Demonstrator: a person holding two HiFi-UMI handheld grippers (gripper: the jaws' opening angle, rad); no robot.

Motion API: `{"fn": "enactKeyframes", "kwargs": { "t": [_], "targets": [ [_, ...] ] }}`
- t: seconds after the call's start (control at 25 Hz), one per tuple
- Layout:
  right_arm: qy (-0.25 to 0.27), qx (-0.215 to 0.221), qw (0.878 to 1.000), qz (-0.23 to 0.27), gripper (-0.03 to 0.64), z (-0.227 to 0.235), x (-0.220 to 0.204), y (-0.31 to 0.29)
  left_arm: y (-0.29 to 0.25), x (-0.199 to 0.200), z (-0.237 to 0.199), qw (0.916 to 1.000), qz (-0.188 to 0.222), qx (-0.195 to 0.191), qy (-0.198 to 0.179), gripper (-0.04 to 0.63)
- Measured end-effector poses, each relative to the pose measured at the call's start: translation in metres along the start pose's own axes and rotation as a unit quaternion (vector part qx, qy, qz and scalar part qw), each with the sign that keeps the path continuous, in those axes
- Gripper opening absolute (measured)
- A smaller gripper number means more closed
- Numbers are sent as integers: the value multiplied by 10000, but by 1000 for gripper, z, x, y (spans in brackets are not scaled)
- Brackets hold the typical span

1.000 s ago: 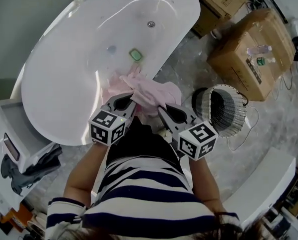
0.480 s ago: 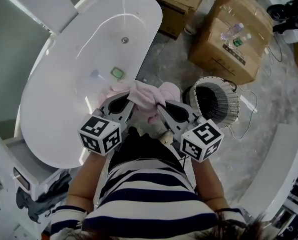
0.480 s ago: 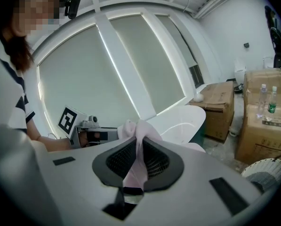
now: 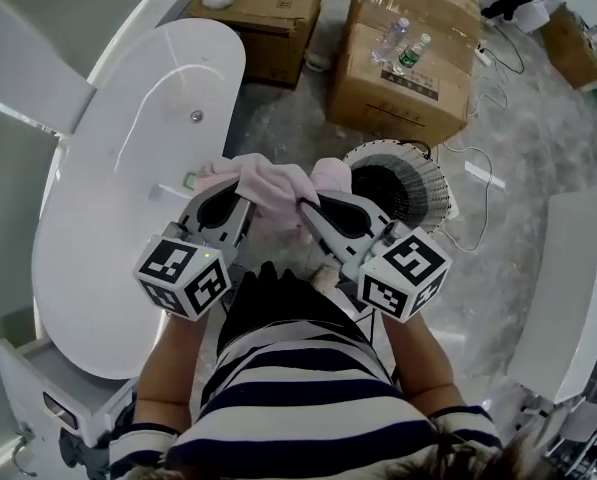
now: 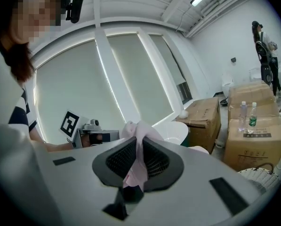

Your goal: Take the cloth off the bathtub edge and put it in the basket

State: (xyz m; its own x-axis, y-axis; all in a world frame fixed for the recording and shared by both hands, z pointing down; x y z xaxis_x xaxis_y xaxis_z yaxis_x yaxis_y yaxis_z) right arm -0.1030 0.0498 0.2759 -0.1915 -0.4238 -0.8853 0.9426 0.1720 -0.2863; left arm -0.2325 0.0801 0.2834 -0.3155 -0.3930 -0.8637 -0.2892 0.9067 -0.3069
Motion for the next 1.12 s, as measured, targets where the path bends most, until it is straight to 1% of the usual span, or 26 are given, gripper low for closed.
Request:
{"fn": "enactKeyframes", "kwargs": {
  "t": [0.16,0.28,0.6,0.92,1.12],
  "targets": [
    [100,-134,9995,259,57,22,12,27,-29,14,27,9995,56,-240,-173,29],
    [127,-303,9985,429,57,37,19,48,-50,23,49,9988,132,-409,-234,29],
    [232,-732,9939,798,57,74,38,106,-103,45,108,9941,292,-883,-552,28],
    [305,-1211,9868,1031,57,103,47,150,-145,55,153,9884,299,-1301,-719,28],
    [186,-1643,9793,1163,57,122,48,168,-173,56,172,9812,139,-1737,-825,28]
  ]
}}
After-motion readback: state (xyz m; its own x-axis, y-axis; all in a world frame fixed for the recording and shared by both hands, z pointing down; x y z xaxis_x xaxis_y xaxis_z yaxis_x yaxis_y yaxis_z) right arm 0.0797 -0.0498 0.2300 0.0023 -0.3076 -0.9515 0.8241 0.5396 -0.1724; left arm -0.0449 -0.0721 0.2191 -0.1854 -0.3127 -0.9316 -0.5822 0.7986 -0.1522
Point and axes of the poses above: the fingertips, and each gripper's own axes: y backward along the fingers, z to its right, x out of its top, the point moved 4 cm from there along y, backward along the fingers, and after that the axes turned 3 degrees about y, right-handed, at the moved point
